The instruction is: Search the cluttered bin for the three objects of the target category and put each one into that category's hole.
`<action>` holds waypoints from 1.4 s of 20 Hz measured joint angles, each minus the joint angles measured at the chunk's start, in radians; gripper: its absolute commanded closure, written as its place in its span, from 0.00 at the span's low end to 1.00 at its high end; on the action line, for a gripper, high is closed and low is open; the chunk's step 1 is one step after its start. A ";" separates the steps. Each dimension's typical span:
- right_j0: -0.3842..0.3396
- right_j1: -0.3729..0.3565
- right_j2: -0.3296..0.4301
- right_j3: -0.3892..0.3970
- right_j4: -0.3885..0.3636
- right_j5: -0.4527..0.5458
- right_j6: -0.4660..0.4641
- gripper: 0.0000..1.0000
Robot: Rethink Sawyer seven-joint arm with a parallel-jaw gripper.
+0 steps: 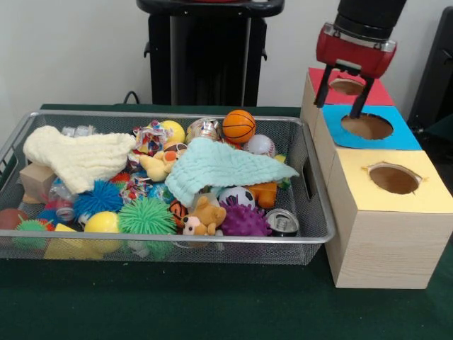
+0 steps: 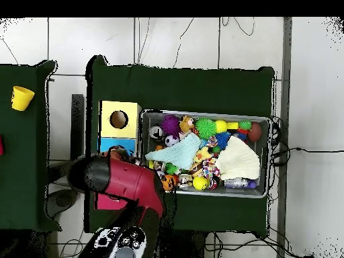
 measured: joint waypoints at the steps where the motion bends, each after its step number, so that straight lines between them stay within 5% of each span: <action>1: -0.025 -0.009 0.000 0.001 -0.008 0.000 0.000 0.00; 15: -0.313 -0.091 0.075 0.016 -0.172 0.000 0.000 0.00; 24: -0.598 -0.114 0.244 0.085 -0.346 -0.036 0.000 0.00; 26: -0.714 -0.102 0.312 0.103 -0.438 -0.081 -0.003 0.00; 28: -0.737 -0.098 0.325 0.103 -0.462 -0.091 -0.003 0.00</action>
